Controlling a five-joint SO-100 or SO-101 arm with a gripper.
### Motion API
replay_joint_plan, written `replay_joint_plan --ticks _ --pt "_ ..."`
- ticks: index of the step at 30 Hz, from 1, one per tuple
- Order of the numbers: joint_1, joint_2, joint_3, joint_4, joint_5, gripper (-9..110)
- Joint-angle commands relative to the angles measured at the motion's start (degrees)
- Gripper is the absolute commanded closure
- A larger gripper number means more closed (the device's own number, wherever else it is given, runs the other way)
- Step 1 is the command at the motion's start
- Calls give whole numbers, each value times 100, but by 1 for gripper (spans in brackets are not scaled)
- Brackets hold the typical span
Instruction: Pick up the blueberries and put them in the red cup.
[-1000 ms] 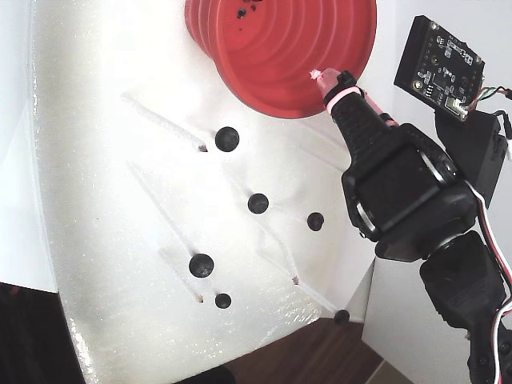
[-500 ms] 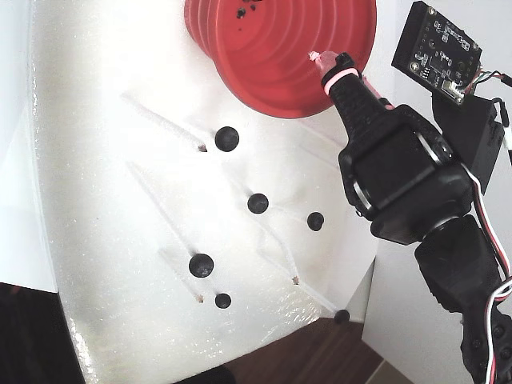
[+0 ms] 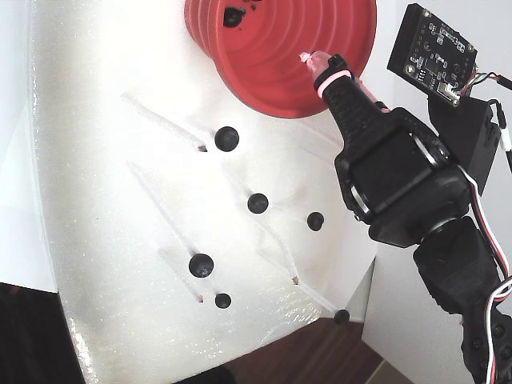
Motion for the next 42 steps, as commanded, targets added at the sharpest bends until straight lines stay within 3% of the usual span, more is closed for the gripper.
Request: replay_joint_plan --ticks 1,42 --pt "88 817 -114 62 -88 84" --pt "1652 2250 650 984 0 84"
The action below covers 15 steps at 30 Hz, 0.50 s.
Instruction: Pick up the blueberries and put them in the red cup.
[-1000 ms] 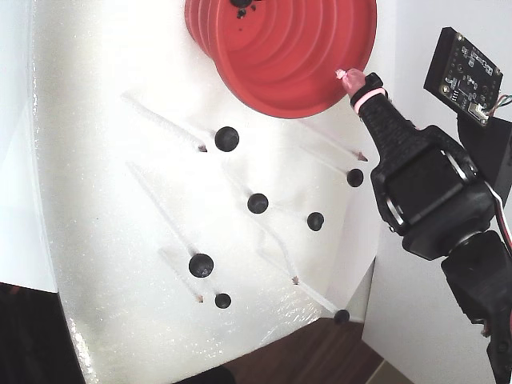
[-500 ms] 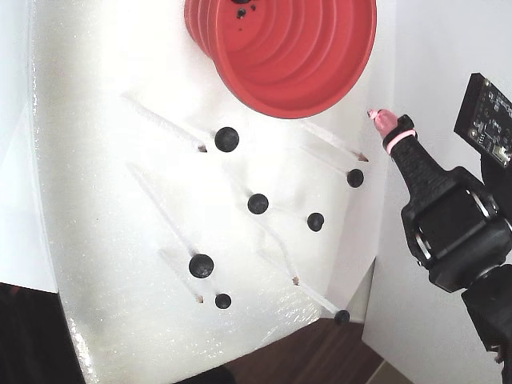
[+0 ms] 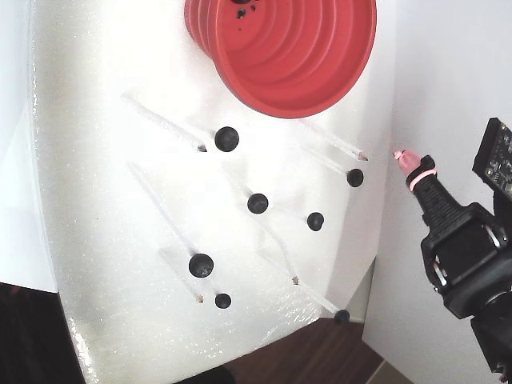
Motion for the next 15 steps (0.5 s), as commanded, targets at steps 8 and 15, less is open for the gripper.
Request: replay_joint_plan --ticks 8,15 --pt "431 729 70 18 62 84" --pt "598 853 255 44 158 84"
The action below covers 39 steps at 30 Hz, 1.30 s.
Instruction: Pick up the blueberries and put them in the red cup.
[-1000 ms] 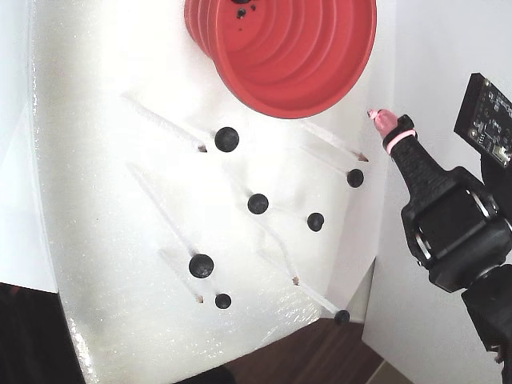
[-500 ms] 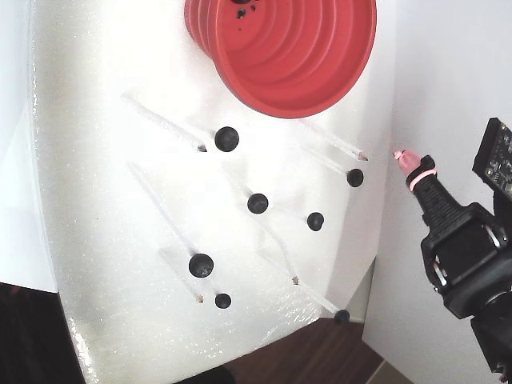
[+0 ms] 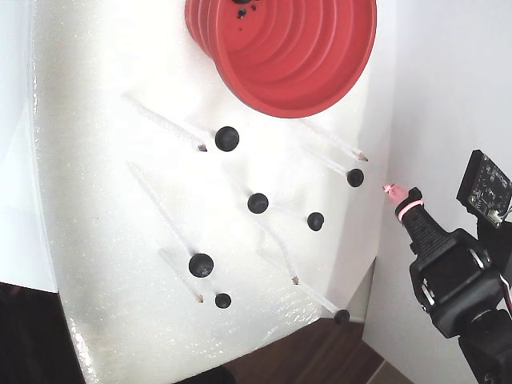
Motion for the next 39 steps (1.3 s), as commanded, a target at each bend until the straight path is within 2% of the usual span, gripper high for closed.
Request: replay_joint_plan --ticks 1,39 --pt "176 756 -18 44 70 84" --pt "598 -1274 -624 -1072 466 85"
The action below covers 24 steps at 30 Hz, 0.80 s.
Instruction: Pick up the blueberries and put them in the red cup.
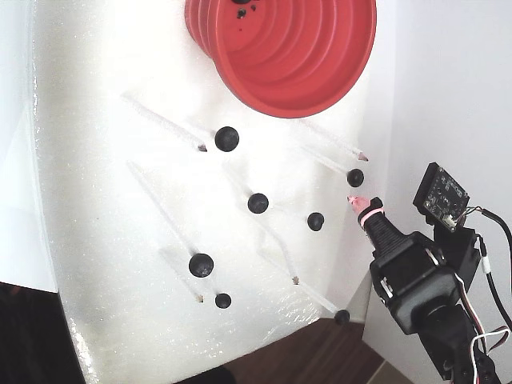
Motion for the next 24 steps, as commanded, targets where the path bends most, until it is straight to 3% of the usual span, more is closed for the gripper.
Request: replay_joint_plan --ticks 1,24 --pt "193 -9 -519 -176 105 85" --pt "123 -1037 -1292 -642 589 83"
